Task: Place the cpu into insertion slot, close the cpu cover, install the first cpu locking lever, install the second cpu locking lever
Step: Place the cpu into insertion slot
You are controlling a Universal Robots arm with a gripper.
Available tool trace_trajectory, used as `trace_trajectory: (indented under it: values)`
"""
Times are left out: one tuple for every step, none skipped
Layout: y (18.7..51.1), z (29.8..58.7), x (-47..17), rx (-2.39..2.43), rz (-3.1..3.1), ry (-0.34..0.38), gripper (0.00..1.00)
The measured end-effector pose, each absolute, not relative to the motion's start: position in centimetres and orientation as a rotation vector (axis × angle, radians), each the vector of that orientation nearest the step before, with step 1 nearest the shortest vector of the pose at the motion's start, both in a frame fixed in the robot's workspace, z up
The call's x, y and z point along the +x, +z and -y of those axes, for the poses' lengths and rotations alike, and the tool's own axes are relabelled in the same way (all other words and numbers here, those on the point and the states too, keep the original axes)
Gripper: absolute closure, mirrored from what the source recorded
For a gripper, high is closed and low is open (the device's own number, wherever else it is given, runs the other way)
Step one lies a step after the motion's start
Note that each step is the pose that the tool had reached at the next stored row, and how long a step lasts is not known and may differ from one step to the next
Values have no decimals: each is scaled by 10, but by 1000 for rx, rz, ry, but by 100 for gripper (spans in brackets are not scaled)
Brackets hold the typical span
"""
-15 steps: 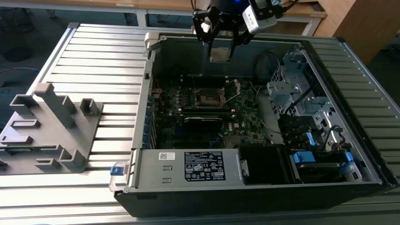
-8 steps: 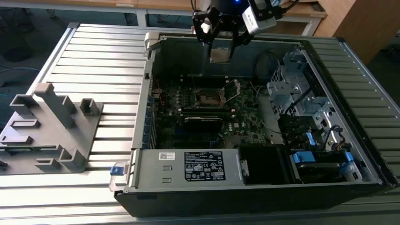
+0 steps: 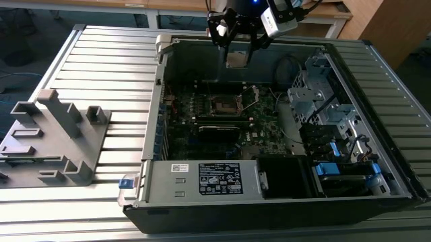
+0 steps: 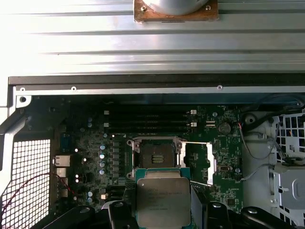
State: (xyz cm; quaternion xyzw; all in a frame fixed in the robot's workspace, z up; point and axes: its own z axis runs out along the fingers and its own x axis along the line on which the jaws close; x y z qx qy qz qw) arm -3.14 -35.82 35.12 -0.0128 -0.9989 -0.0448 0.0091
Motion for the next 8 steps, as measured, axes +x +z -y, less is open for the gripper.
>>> trace_trajectory:
  values:
    - [351,358,-31,-40,3120,-140,46]
    - [351,358,-31,-40,3120,-140,46]
    - [351,358,-31,-40,3120,-140,46]
    - [351,358,-31,-40,3120,-140,46]
    - [350,358,-31,-40,3120,-141,46]
    - [349,358,-31,-40,3120,-140,46]
    - [347,358,-32,-40,3120,-140,46]
    - [346,358,-32,-40,3121,-140,46]
